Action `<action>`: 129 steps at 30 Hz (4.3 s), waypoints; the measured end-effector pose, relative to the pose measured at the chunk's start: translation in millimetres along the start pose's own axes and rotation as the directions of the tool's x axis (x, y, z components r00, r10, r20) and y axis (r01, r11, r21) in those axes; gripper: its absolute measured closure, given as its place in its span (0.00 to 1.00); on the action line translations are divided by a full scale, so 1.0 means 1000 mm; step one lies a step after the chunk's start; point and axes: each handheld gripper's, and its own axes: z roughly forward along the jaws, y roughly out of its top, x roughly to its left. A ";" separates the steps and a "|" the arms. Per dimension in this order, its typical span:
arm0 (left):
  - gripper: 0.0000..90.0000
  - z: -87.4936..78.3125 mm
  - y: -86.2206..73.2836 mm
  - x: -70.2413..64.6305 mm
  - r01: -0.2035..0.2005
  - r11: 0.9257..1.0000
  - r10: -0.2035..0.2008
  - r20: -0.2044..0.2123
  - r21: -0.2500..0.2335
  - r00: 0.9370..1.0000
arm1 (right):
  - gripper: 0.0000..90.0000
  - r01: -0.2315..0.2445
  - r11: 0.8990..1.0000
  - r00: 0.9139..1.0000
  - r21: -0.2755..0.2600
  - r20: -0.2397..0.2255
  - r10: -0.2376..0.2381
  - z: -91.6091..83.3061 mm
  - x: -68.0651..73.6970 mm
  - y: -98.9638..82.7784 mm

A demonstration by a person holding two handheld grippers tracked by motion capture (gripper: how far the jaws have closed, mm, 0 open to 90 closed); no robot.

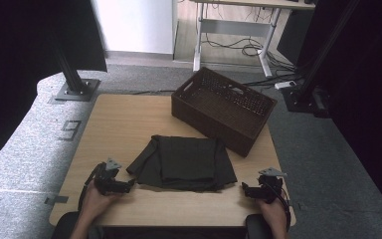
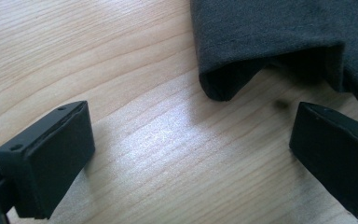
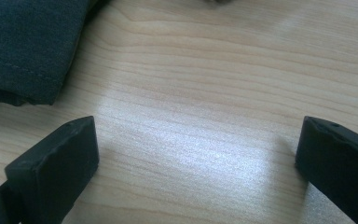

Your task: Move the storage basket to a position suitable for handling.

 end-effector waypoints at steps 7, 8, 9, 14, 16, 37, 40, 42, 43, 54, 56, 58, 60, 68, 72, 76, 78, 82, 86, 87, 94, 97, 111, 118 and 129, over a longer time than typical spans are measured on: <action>0.00 0.000 0.000 0.000 -0.002 1.000 0.002 0.002 0.005 1.000 | 0.00 -0.005 1.000 1.000 0.001 0.004 0.004 0.001 0.000 0.001; 0.00 0.000 0.000 0.000 -0.002 1.000 0.002 0.002 0.006 1.000 | 0.00 -0.007 1.000 1.000 0.001 0.006 0.007 0.001 0.000 0.001; 0.00 -0.001 0.000 0.000 -0.002 1.000 0.002 0.002 0.008 1.000 | 0.00 -0.010 1.000 1.000 0.001 0.009 0.010 0.001 0.001 0.001; 0.00 -0.001 0.000 0.000 -0.003 1.000 0.003 0.004 0.013 1.000 | 0.00 -0.015 1.000 1.000 0.000 0.016 0.015 0.001 0.002 0.001; 0.00 -0.002 0.000 0.000 -0.003 1.000 0.003 0.004 0.015 1.000 | 0.00 -0.015 1.000 1.000 0.000 0.016 0.015 0.001 0.002 0.001; 0.03 -0.017 0.014 0.006 0.016 1.000 -0.015 0.080 -0.009 0.997 | 0.02 0.015 1.000 0.998 -0.003 -0.068 -0.015 -0.006 0.007 0.017; 0.03 -0.018 0.022 0.004 -0.005 1.000 0.006 0.077 -0.013 0.997 | 0.02 0.023 1.000 0.996 -0.005 -0.083 -0.023 -0.006 0.010 0.023; 0.03 -0.018 0.027 0.003 -0.012 1.000 0.014 0.072 -0.019 0.997 | 0.02 0.026 1.000 0.996 -0.009 -0.087 -0.027 -0.005 0.012 0.026; 0.03 -0.018 0.027 0.003 -0.012 1.000 0.014 0.072 -0.019 0.997 | 0.02 0.026 1.000 0.996 -0.009 -0.087 -0.027 -0.005 0.012 0.026; 0.03 -0.007 0.060 -0.003 -0.044 0.998 0.048 0.084 -0.050 0.995 | 0.01 0.043 0.998 0.991 -0.036 -0.128 -0.047 -0.001 0.025 0.056; 0.03 -0.006 0.063 -0.004 -0.051 0.998 0.055 0.080 -0.048 0.995 | 0.01 0.045 0.998 0.990 -0.036 -0.131 -0.050 0.000 0.026 0.058; 0.03 -0.005 0.070 -0.005 -0.055 0.997 0.059 0.081 -0.054 0.995 | 0.00 0.051 0.998 0.989 -0.038 -0.135 -0.056 0.002 0.030 0.062; 0.03 -0.002 0.079 -0.006 -0.060 0.997 0.065 0.087 -0.057 0.994 | 0.00 0.057 0.998 0.987 -0.036 -0.147 -0.062 0.005 0.035 0.069; 0.01 0.018 0.103 -0.015 -0.083 0.996 0.087 0.097 -0.045 0.991 | 0.00 0.071 0.997 0.984 -0.032 -0.164 -0.075 0.016 0.047 0.086; 0.01 0.034 0.116 -0.021 -0.110 0.993 0.113 0.088 -0.033 0.990 | 0.00 0.084 0.996 0.981 -0.022 -0.176 -0.087 0.026 0.055 0.095; 0.00 0.053 0.127 -0.020 -0.114 0.993 0.116 0.097 -0.023 0.988 | 0.00 0.093 0.996 0.979 -0.002 -0.180 -0.092 0.044 0.062 0.103; 0.00 0.058 0.129 -0.020 -0.105 0.994 0.107 0.105 -0.026 0.989 | 0.00 0.094 0.996 0.979 -0.001 -0.180 -0.093 0.047 0.063 0.104; 0.00 0.070 0.131 -0.016 -0.062 0.998 0.066 0.133 -0.030 0.989 | 0.00 0.092 0.996 0.980 0.013 -0.180 -0.088 0.063 0.065 0.108; 0.00 0.079 0.129 -0.017 -0.085 0.996 0.084 0.115 0.003 0.990 | 0.00 0.100 0.995 0.982 0.025 -0.165 -0.095 0.073 0.064 0.107; 0.00 0.082 0.127 -0.016 -0.082 0.997 0.081 0.119 0.008 0.990 | 0.00 0.104 0.994 0.982 0.035 -0.164 -0.097 0.077 0.064 0.106; 0.00 0.087 0.120 -0.010 -0.011 1.000 0.007 0.160 0.026 0.987 | 0.09 0.081 0.996 0.976 0.045 -0.208 -0.070 0.086 0.064 0.099; 0.00 0.087 0.113 -0.007 0.033 0.999 -0.039 0.195 0.032 0.980 | 0.14 0.082 0.996 0.970 0.035 -0.232 -0.071 0.083 0.066 0.096; 0.00 0.057 0.083 -0.021 -0.015 0.999 0.008 0.179 0.035 0.984 | 0.14 0.134 0.990 0.955 0.038 -0.272 -0.118 0.066 0.084 0.080; 0.01 0.038 0.063 -0.033 -0.042 0.998 0.034 0.179 0.037 0.983 | 0.12 0.160 0.986 0.948 0.047 -0.285 -0.141 0.052 0.095 0.068; 0.01 0.015 0.031 -0.047 -0.007 1.000 0.002 0.216 0.022 0.976 | 0.11 0.193 0.980 0.934 0.044 -0.314 -0.170 0.031 0.108 0.047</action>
